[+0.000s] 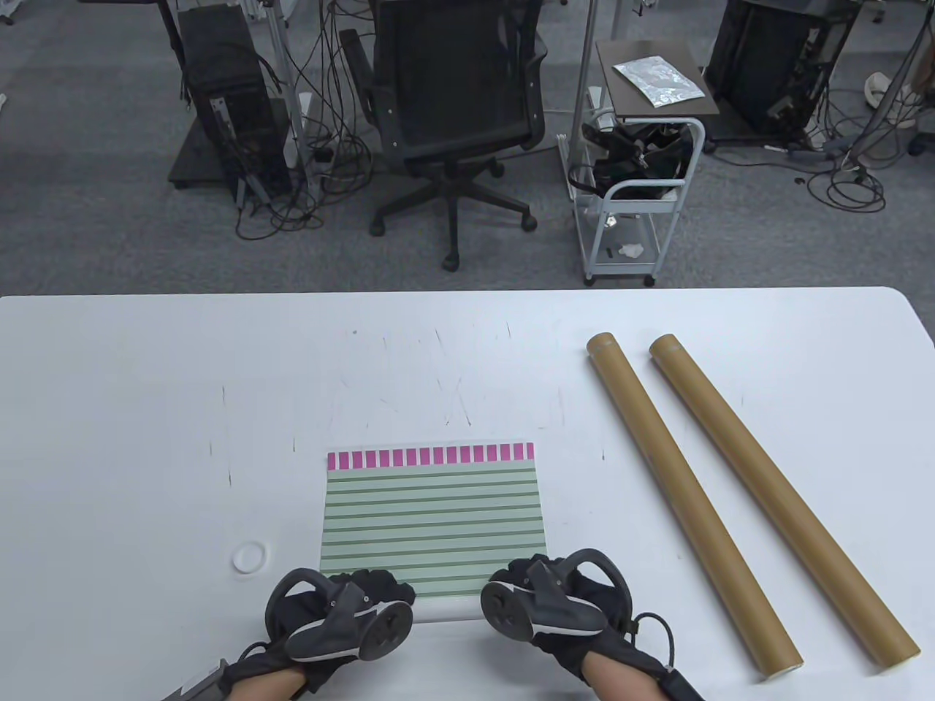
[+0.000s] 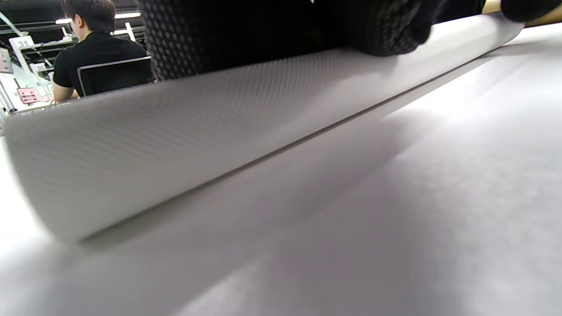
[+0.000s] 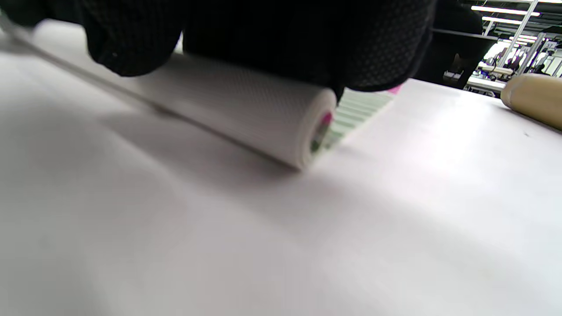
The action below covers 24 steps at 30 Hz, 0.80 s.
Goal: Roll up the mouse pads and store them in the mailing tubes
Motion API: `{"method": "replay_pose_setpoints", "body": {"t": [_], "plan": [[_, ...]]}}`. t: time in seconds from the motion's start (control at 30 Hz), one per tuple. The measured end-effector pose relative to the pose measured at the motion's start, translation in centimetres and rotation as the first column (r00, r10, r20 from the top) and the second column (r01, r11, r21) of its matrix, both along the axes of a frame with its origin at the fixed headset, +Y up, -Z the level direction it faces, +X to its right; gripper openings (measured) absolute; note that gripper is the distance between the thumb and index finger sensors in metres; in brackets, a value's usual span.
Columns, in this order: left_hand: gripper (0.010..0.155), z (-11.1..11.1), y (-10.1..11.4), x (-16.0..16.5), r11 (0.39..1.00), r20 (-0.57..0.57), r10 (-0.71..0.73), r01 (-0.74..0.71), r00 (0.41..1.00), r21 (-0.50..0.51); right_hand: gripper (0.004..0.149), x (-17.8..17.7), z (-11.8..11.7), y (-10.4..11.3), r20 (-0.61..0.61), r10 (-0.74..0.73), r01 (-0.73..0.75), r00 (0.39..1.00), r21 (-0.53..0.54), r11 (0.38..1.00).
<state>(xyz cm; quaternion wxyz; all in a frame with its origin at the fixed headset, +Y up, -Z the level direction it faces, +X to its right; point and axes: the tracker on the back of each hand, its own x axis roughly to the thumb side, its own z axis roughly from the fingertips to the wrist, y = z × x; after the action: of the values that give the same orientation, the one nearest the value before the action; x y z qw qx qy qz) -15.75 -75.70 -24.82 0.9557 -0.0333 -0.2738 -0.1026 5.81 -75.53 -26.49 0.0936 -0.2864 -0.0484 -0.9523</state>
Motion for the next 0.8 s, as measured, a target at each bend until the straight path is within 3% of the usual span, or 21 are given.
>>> {"method": "replay_pose_setpoints", "body": {"t": [0.17, 0.27, 0.43, 0.53, 0.67, 0.8], "plan": [[0.048, 0.3, -0.6, -0.3, 0.995, 0.022, -0.083, 0.081, 0.996, 0.057, 0.048, 0.1, -0.6, -0.4, 0.030, -0.046, 0.047, 0.998, -0.031, 0.998], [0.060, 0.2, -0.5, -0.3, 0.999, 0.031, -0.046, 0.046, 0.998, -0.011, 0.046, -0.2, -0.4, -0.3, 0.017, -0.027, 0.027, 0.999, -0.038, 0.999], [0.051, 0.1, -0.7, -0.1, 0.999, 0.016, -0.041, 0.040, 0.999, 0.023, 0.046, -0.5, -0.8, 0.3, 0.030, -0.030, 0.032, 0.999, -0.060, 0.998], [0.049, -0.3, -0.7, -0.2, 1.000, -0.012, -0.011, 0.011, 1.000, 0.013, 0.048, -0.9, -0.3, 1.1, 0.007, -0.071, 0.070, 0.997, 0.025, 0.997], [0.045, -0.7, -0.5, -0.3, 1.000, -0.049, 0.023, -0.023, 0.999, -0.012, 0.055, -0.9, 0.1, -0.1, -0.007, 0.033, -0.033, 0.999, 0.017, 0.999], [0.047, -0.8, -0.7, -0.5, 1.000, -0.059, 0.007, -0.008, 0.998, -0.014, 0.052, -0.4, 0.2, -0.6, 0.010, -0.027, 0.027, 1.000, -0.014, 1.000]]}}
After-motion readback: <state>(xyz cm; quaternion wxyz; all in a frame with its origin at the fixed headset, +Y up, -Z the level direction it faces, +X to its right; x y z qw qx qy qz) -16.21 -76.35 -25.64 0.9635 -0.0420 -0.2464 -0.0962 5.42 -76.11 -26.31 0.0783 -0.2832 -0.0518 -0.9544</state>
